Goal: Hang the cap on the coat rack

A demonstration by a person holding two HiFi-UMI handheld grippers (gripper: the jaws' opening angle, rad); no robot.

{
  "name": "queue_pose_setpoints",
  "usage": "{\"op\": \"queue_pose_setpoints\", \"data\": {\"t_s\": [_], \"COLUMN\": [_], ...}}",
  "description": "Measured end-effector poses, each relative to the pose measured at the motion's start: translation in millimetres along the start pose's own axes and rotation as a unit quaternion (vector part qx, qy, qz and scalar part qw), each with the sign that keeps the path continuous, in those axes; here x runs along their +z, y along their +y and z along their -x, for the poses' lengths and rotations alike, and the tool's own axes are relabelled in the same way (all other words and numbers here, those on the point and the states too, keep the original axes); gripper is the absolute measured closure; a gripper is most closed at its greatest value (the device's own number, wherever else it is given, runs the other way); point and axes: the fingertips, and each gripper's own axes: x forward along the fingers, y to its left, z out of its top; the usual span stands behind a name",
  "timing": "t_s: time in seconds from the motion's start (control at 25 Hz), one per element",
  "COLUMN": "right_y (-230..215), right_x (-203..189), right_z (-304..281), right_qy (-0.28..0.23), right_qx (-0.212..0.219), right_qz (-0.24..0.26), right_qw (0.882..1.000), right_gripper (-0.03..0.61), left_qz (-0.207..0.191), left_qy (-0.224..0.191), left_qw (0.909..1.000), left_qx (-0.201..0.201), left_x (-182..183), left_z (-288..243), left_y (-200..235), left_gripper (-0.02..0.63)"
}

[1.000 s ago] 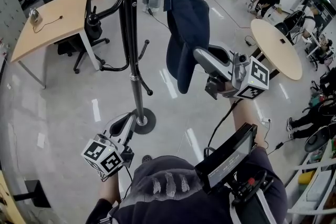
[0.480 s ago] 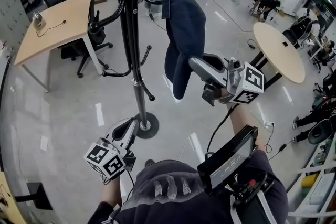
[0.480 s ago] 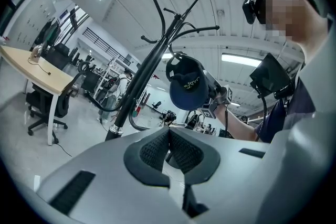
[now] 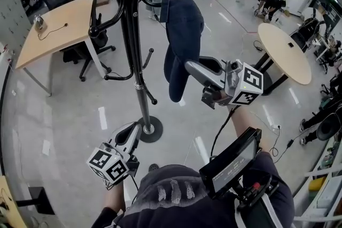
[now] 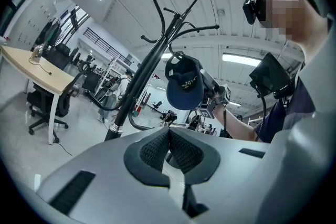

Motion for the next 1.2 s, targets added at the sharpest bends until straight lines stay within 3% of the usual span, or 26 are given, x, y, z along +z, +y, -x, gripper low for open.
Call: {"op": "queue_pose_setpoints", "data": {"t_s": [0.56, 0.8, 0.96, 1.2], "right_y": [4.6, 6.5, -3.4, -16.7], "right_x": [-7.5, -2.9, -9.0, -5.7], "right_z": [-12.3, -8.7, -5.2, 19.9], "right_qy": [0.011, -0.011, -0.01, -0.052], "right_qx": [0.019, 0.035, 0.013, -0.008], "right_qz": [-0.009, -0.042, -0.048, -0.099], "right_qw": [1.0, 0.998, 0.999, 0.994], "right_gripper": [0.546, 0.546, 0.546, 0.546], "left_qz": [0.008, 0.009, 0.01, 0.01], "left_qy": [-0.007, -0.008, -0.007, -0.005], "left_qw": [0.9999, 0.9999, 0.9999, 0.9999], "left_qx": [0.013, 0.01, 0.011, 0.012], "left_x": [0.0, 1.5, 0.7, -0.2], "left_z": [8.5, 6.5, 7.8, 11.5], "left_y": [4.2, 5.9, 9.5, 10.3], "left_gripper": [0.606, 0.606, 0.606, 0.606]}}
